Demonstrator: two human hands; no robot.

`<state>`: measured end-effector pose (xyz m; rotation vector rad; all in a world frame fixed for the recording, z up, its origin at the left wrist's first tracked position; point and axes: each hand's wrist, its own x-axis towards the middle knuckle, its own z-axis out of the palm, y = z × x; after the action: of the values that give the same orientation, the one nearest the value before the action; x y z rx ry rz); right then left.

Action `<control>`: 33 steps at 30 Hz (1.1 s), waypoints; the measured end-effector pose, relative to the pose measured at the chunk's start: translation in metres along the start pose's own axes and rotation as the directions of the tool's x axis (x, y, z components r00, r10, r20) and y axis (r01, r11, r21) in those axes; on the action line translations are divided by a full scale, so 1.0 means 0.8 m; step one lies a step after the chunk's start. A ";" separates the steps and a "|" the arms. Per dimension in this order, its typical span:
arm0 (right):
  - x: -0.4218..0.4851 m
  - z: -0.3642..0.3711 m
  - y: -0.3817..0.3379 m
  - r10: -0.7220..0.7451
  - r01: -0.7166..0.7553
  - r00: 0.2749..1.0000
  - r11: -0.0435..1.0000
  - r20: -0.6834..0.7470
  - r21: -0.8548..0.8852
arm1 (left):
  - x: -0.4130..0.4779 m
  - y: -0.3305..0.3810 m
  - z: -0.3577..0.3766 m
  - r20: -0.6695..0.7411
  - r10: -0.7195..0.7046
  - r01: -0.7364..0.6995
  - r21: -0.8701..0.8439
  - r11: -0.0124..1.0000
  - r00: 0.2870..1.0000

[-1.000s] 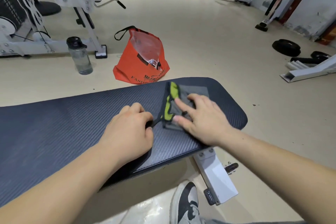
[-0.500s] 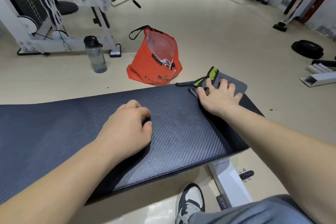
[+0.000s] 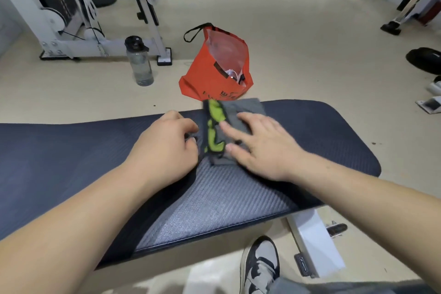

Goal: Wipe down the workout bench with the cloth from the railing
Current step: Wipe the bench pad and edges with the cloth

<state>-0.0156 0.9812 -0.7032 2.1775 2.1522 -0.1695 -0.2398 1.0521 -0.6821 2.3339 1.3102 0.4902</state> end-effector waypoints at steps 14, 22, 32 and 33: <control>-0.031 -0.002 -0.087 -0.079 0.078 0.994 0.997 0.072 0.012 | -0.017 0.001 -0.009 0.041 0.082 -0.085 0.104 0.991 0.996; -0.042 -0.038 0.028 0.071 0.005 0.995 0.668 -0.070 0.745 | -0.050 0.049 0.022 0.198 0.170 -0.218 0.252 0.943 0.965; -0.068 -0.014 0.165 0.608 -0.511 0.791 0.718 -0.068 0.473 | -0.019 0.092 0.053 0.432 -0.065 -0.196 0.533 0.823 0.900; -0.073 -0.012 0.172 0.644 -0.550 0.764 0.688 -0.048 0.473 | -0.004 0.098 0.058 0.441 -0.070 -0.195 0.526 0.828 0.895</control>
<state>0.1219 0.9229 -0.6893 3.1712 1.4231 -0.4216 -0.1625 1.0036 -0.6813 2.7271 1.2573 -0.4784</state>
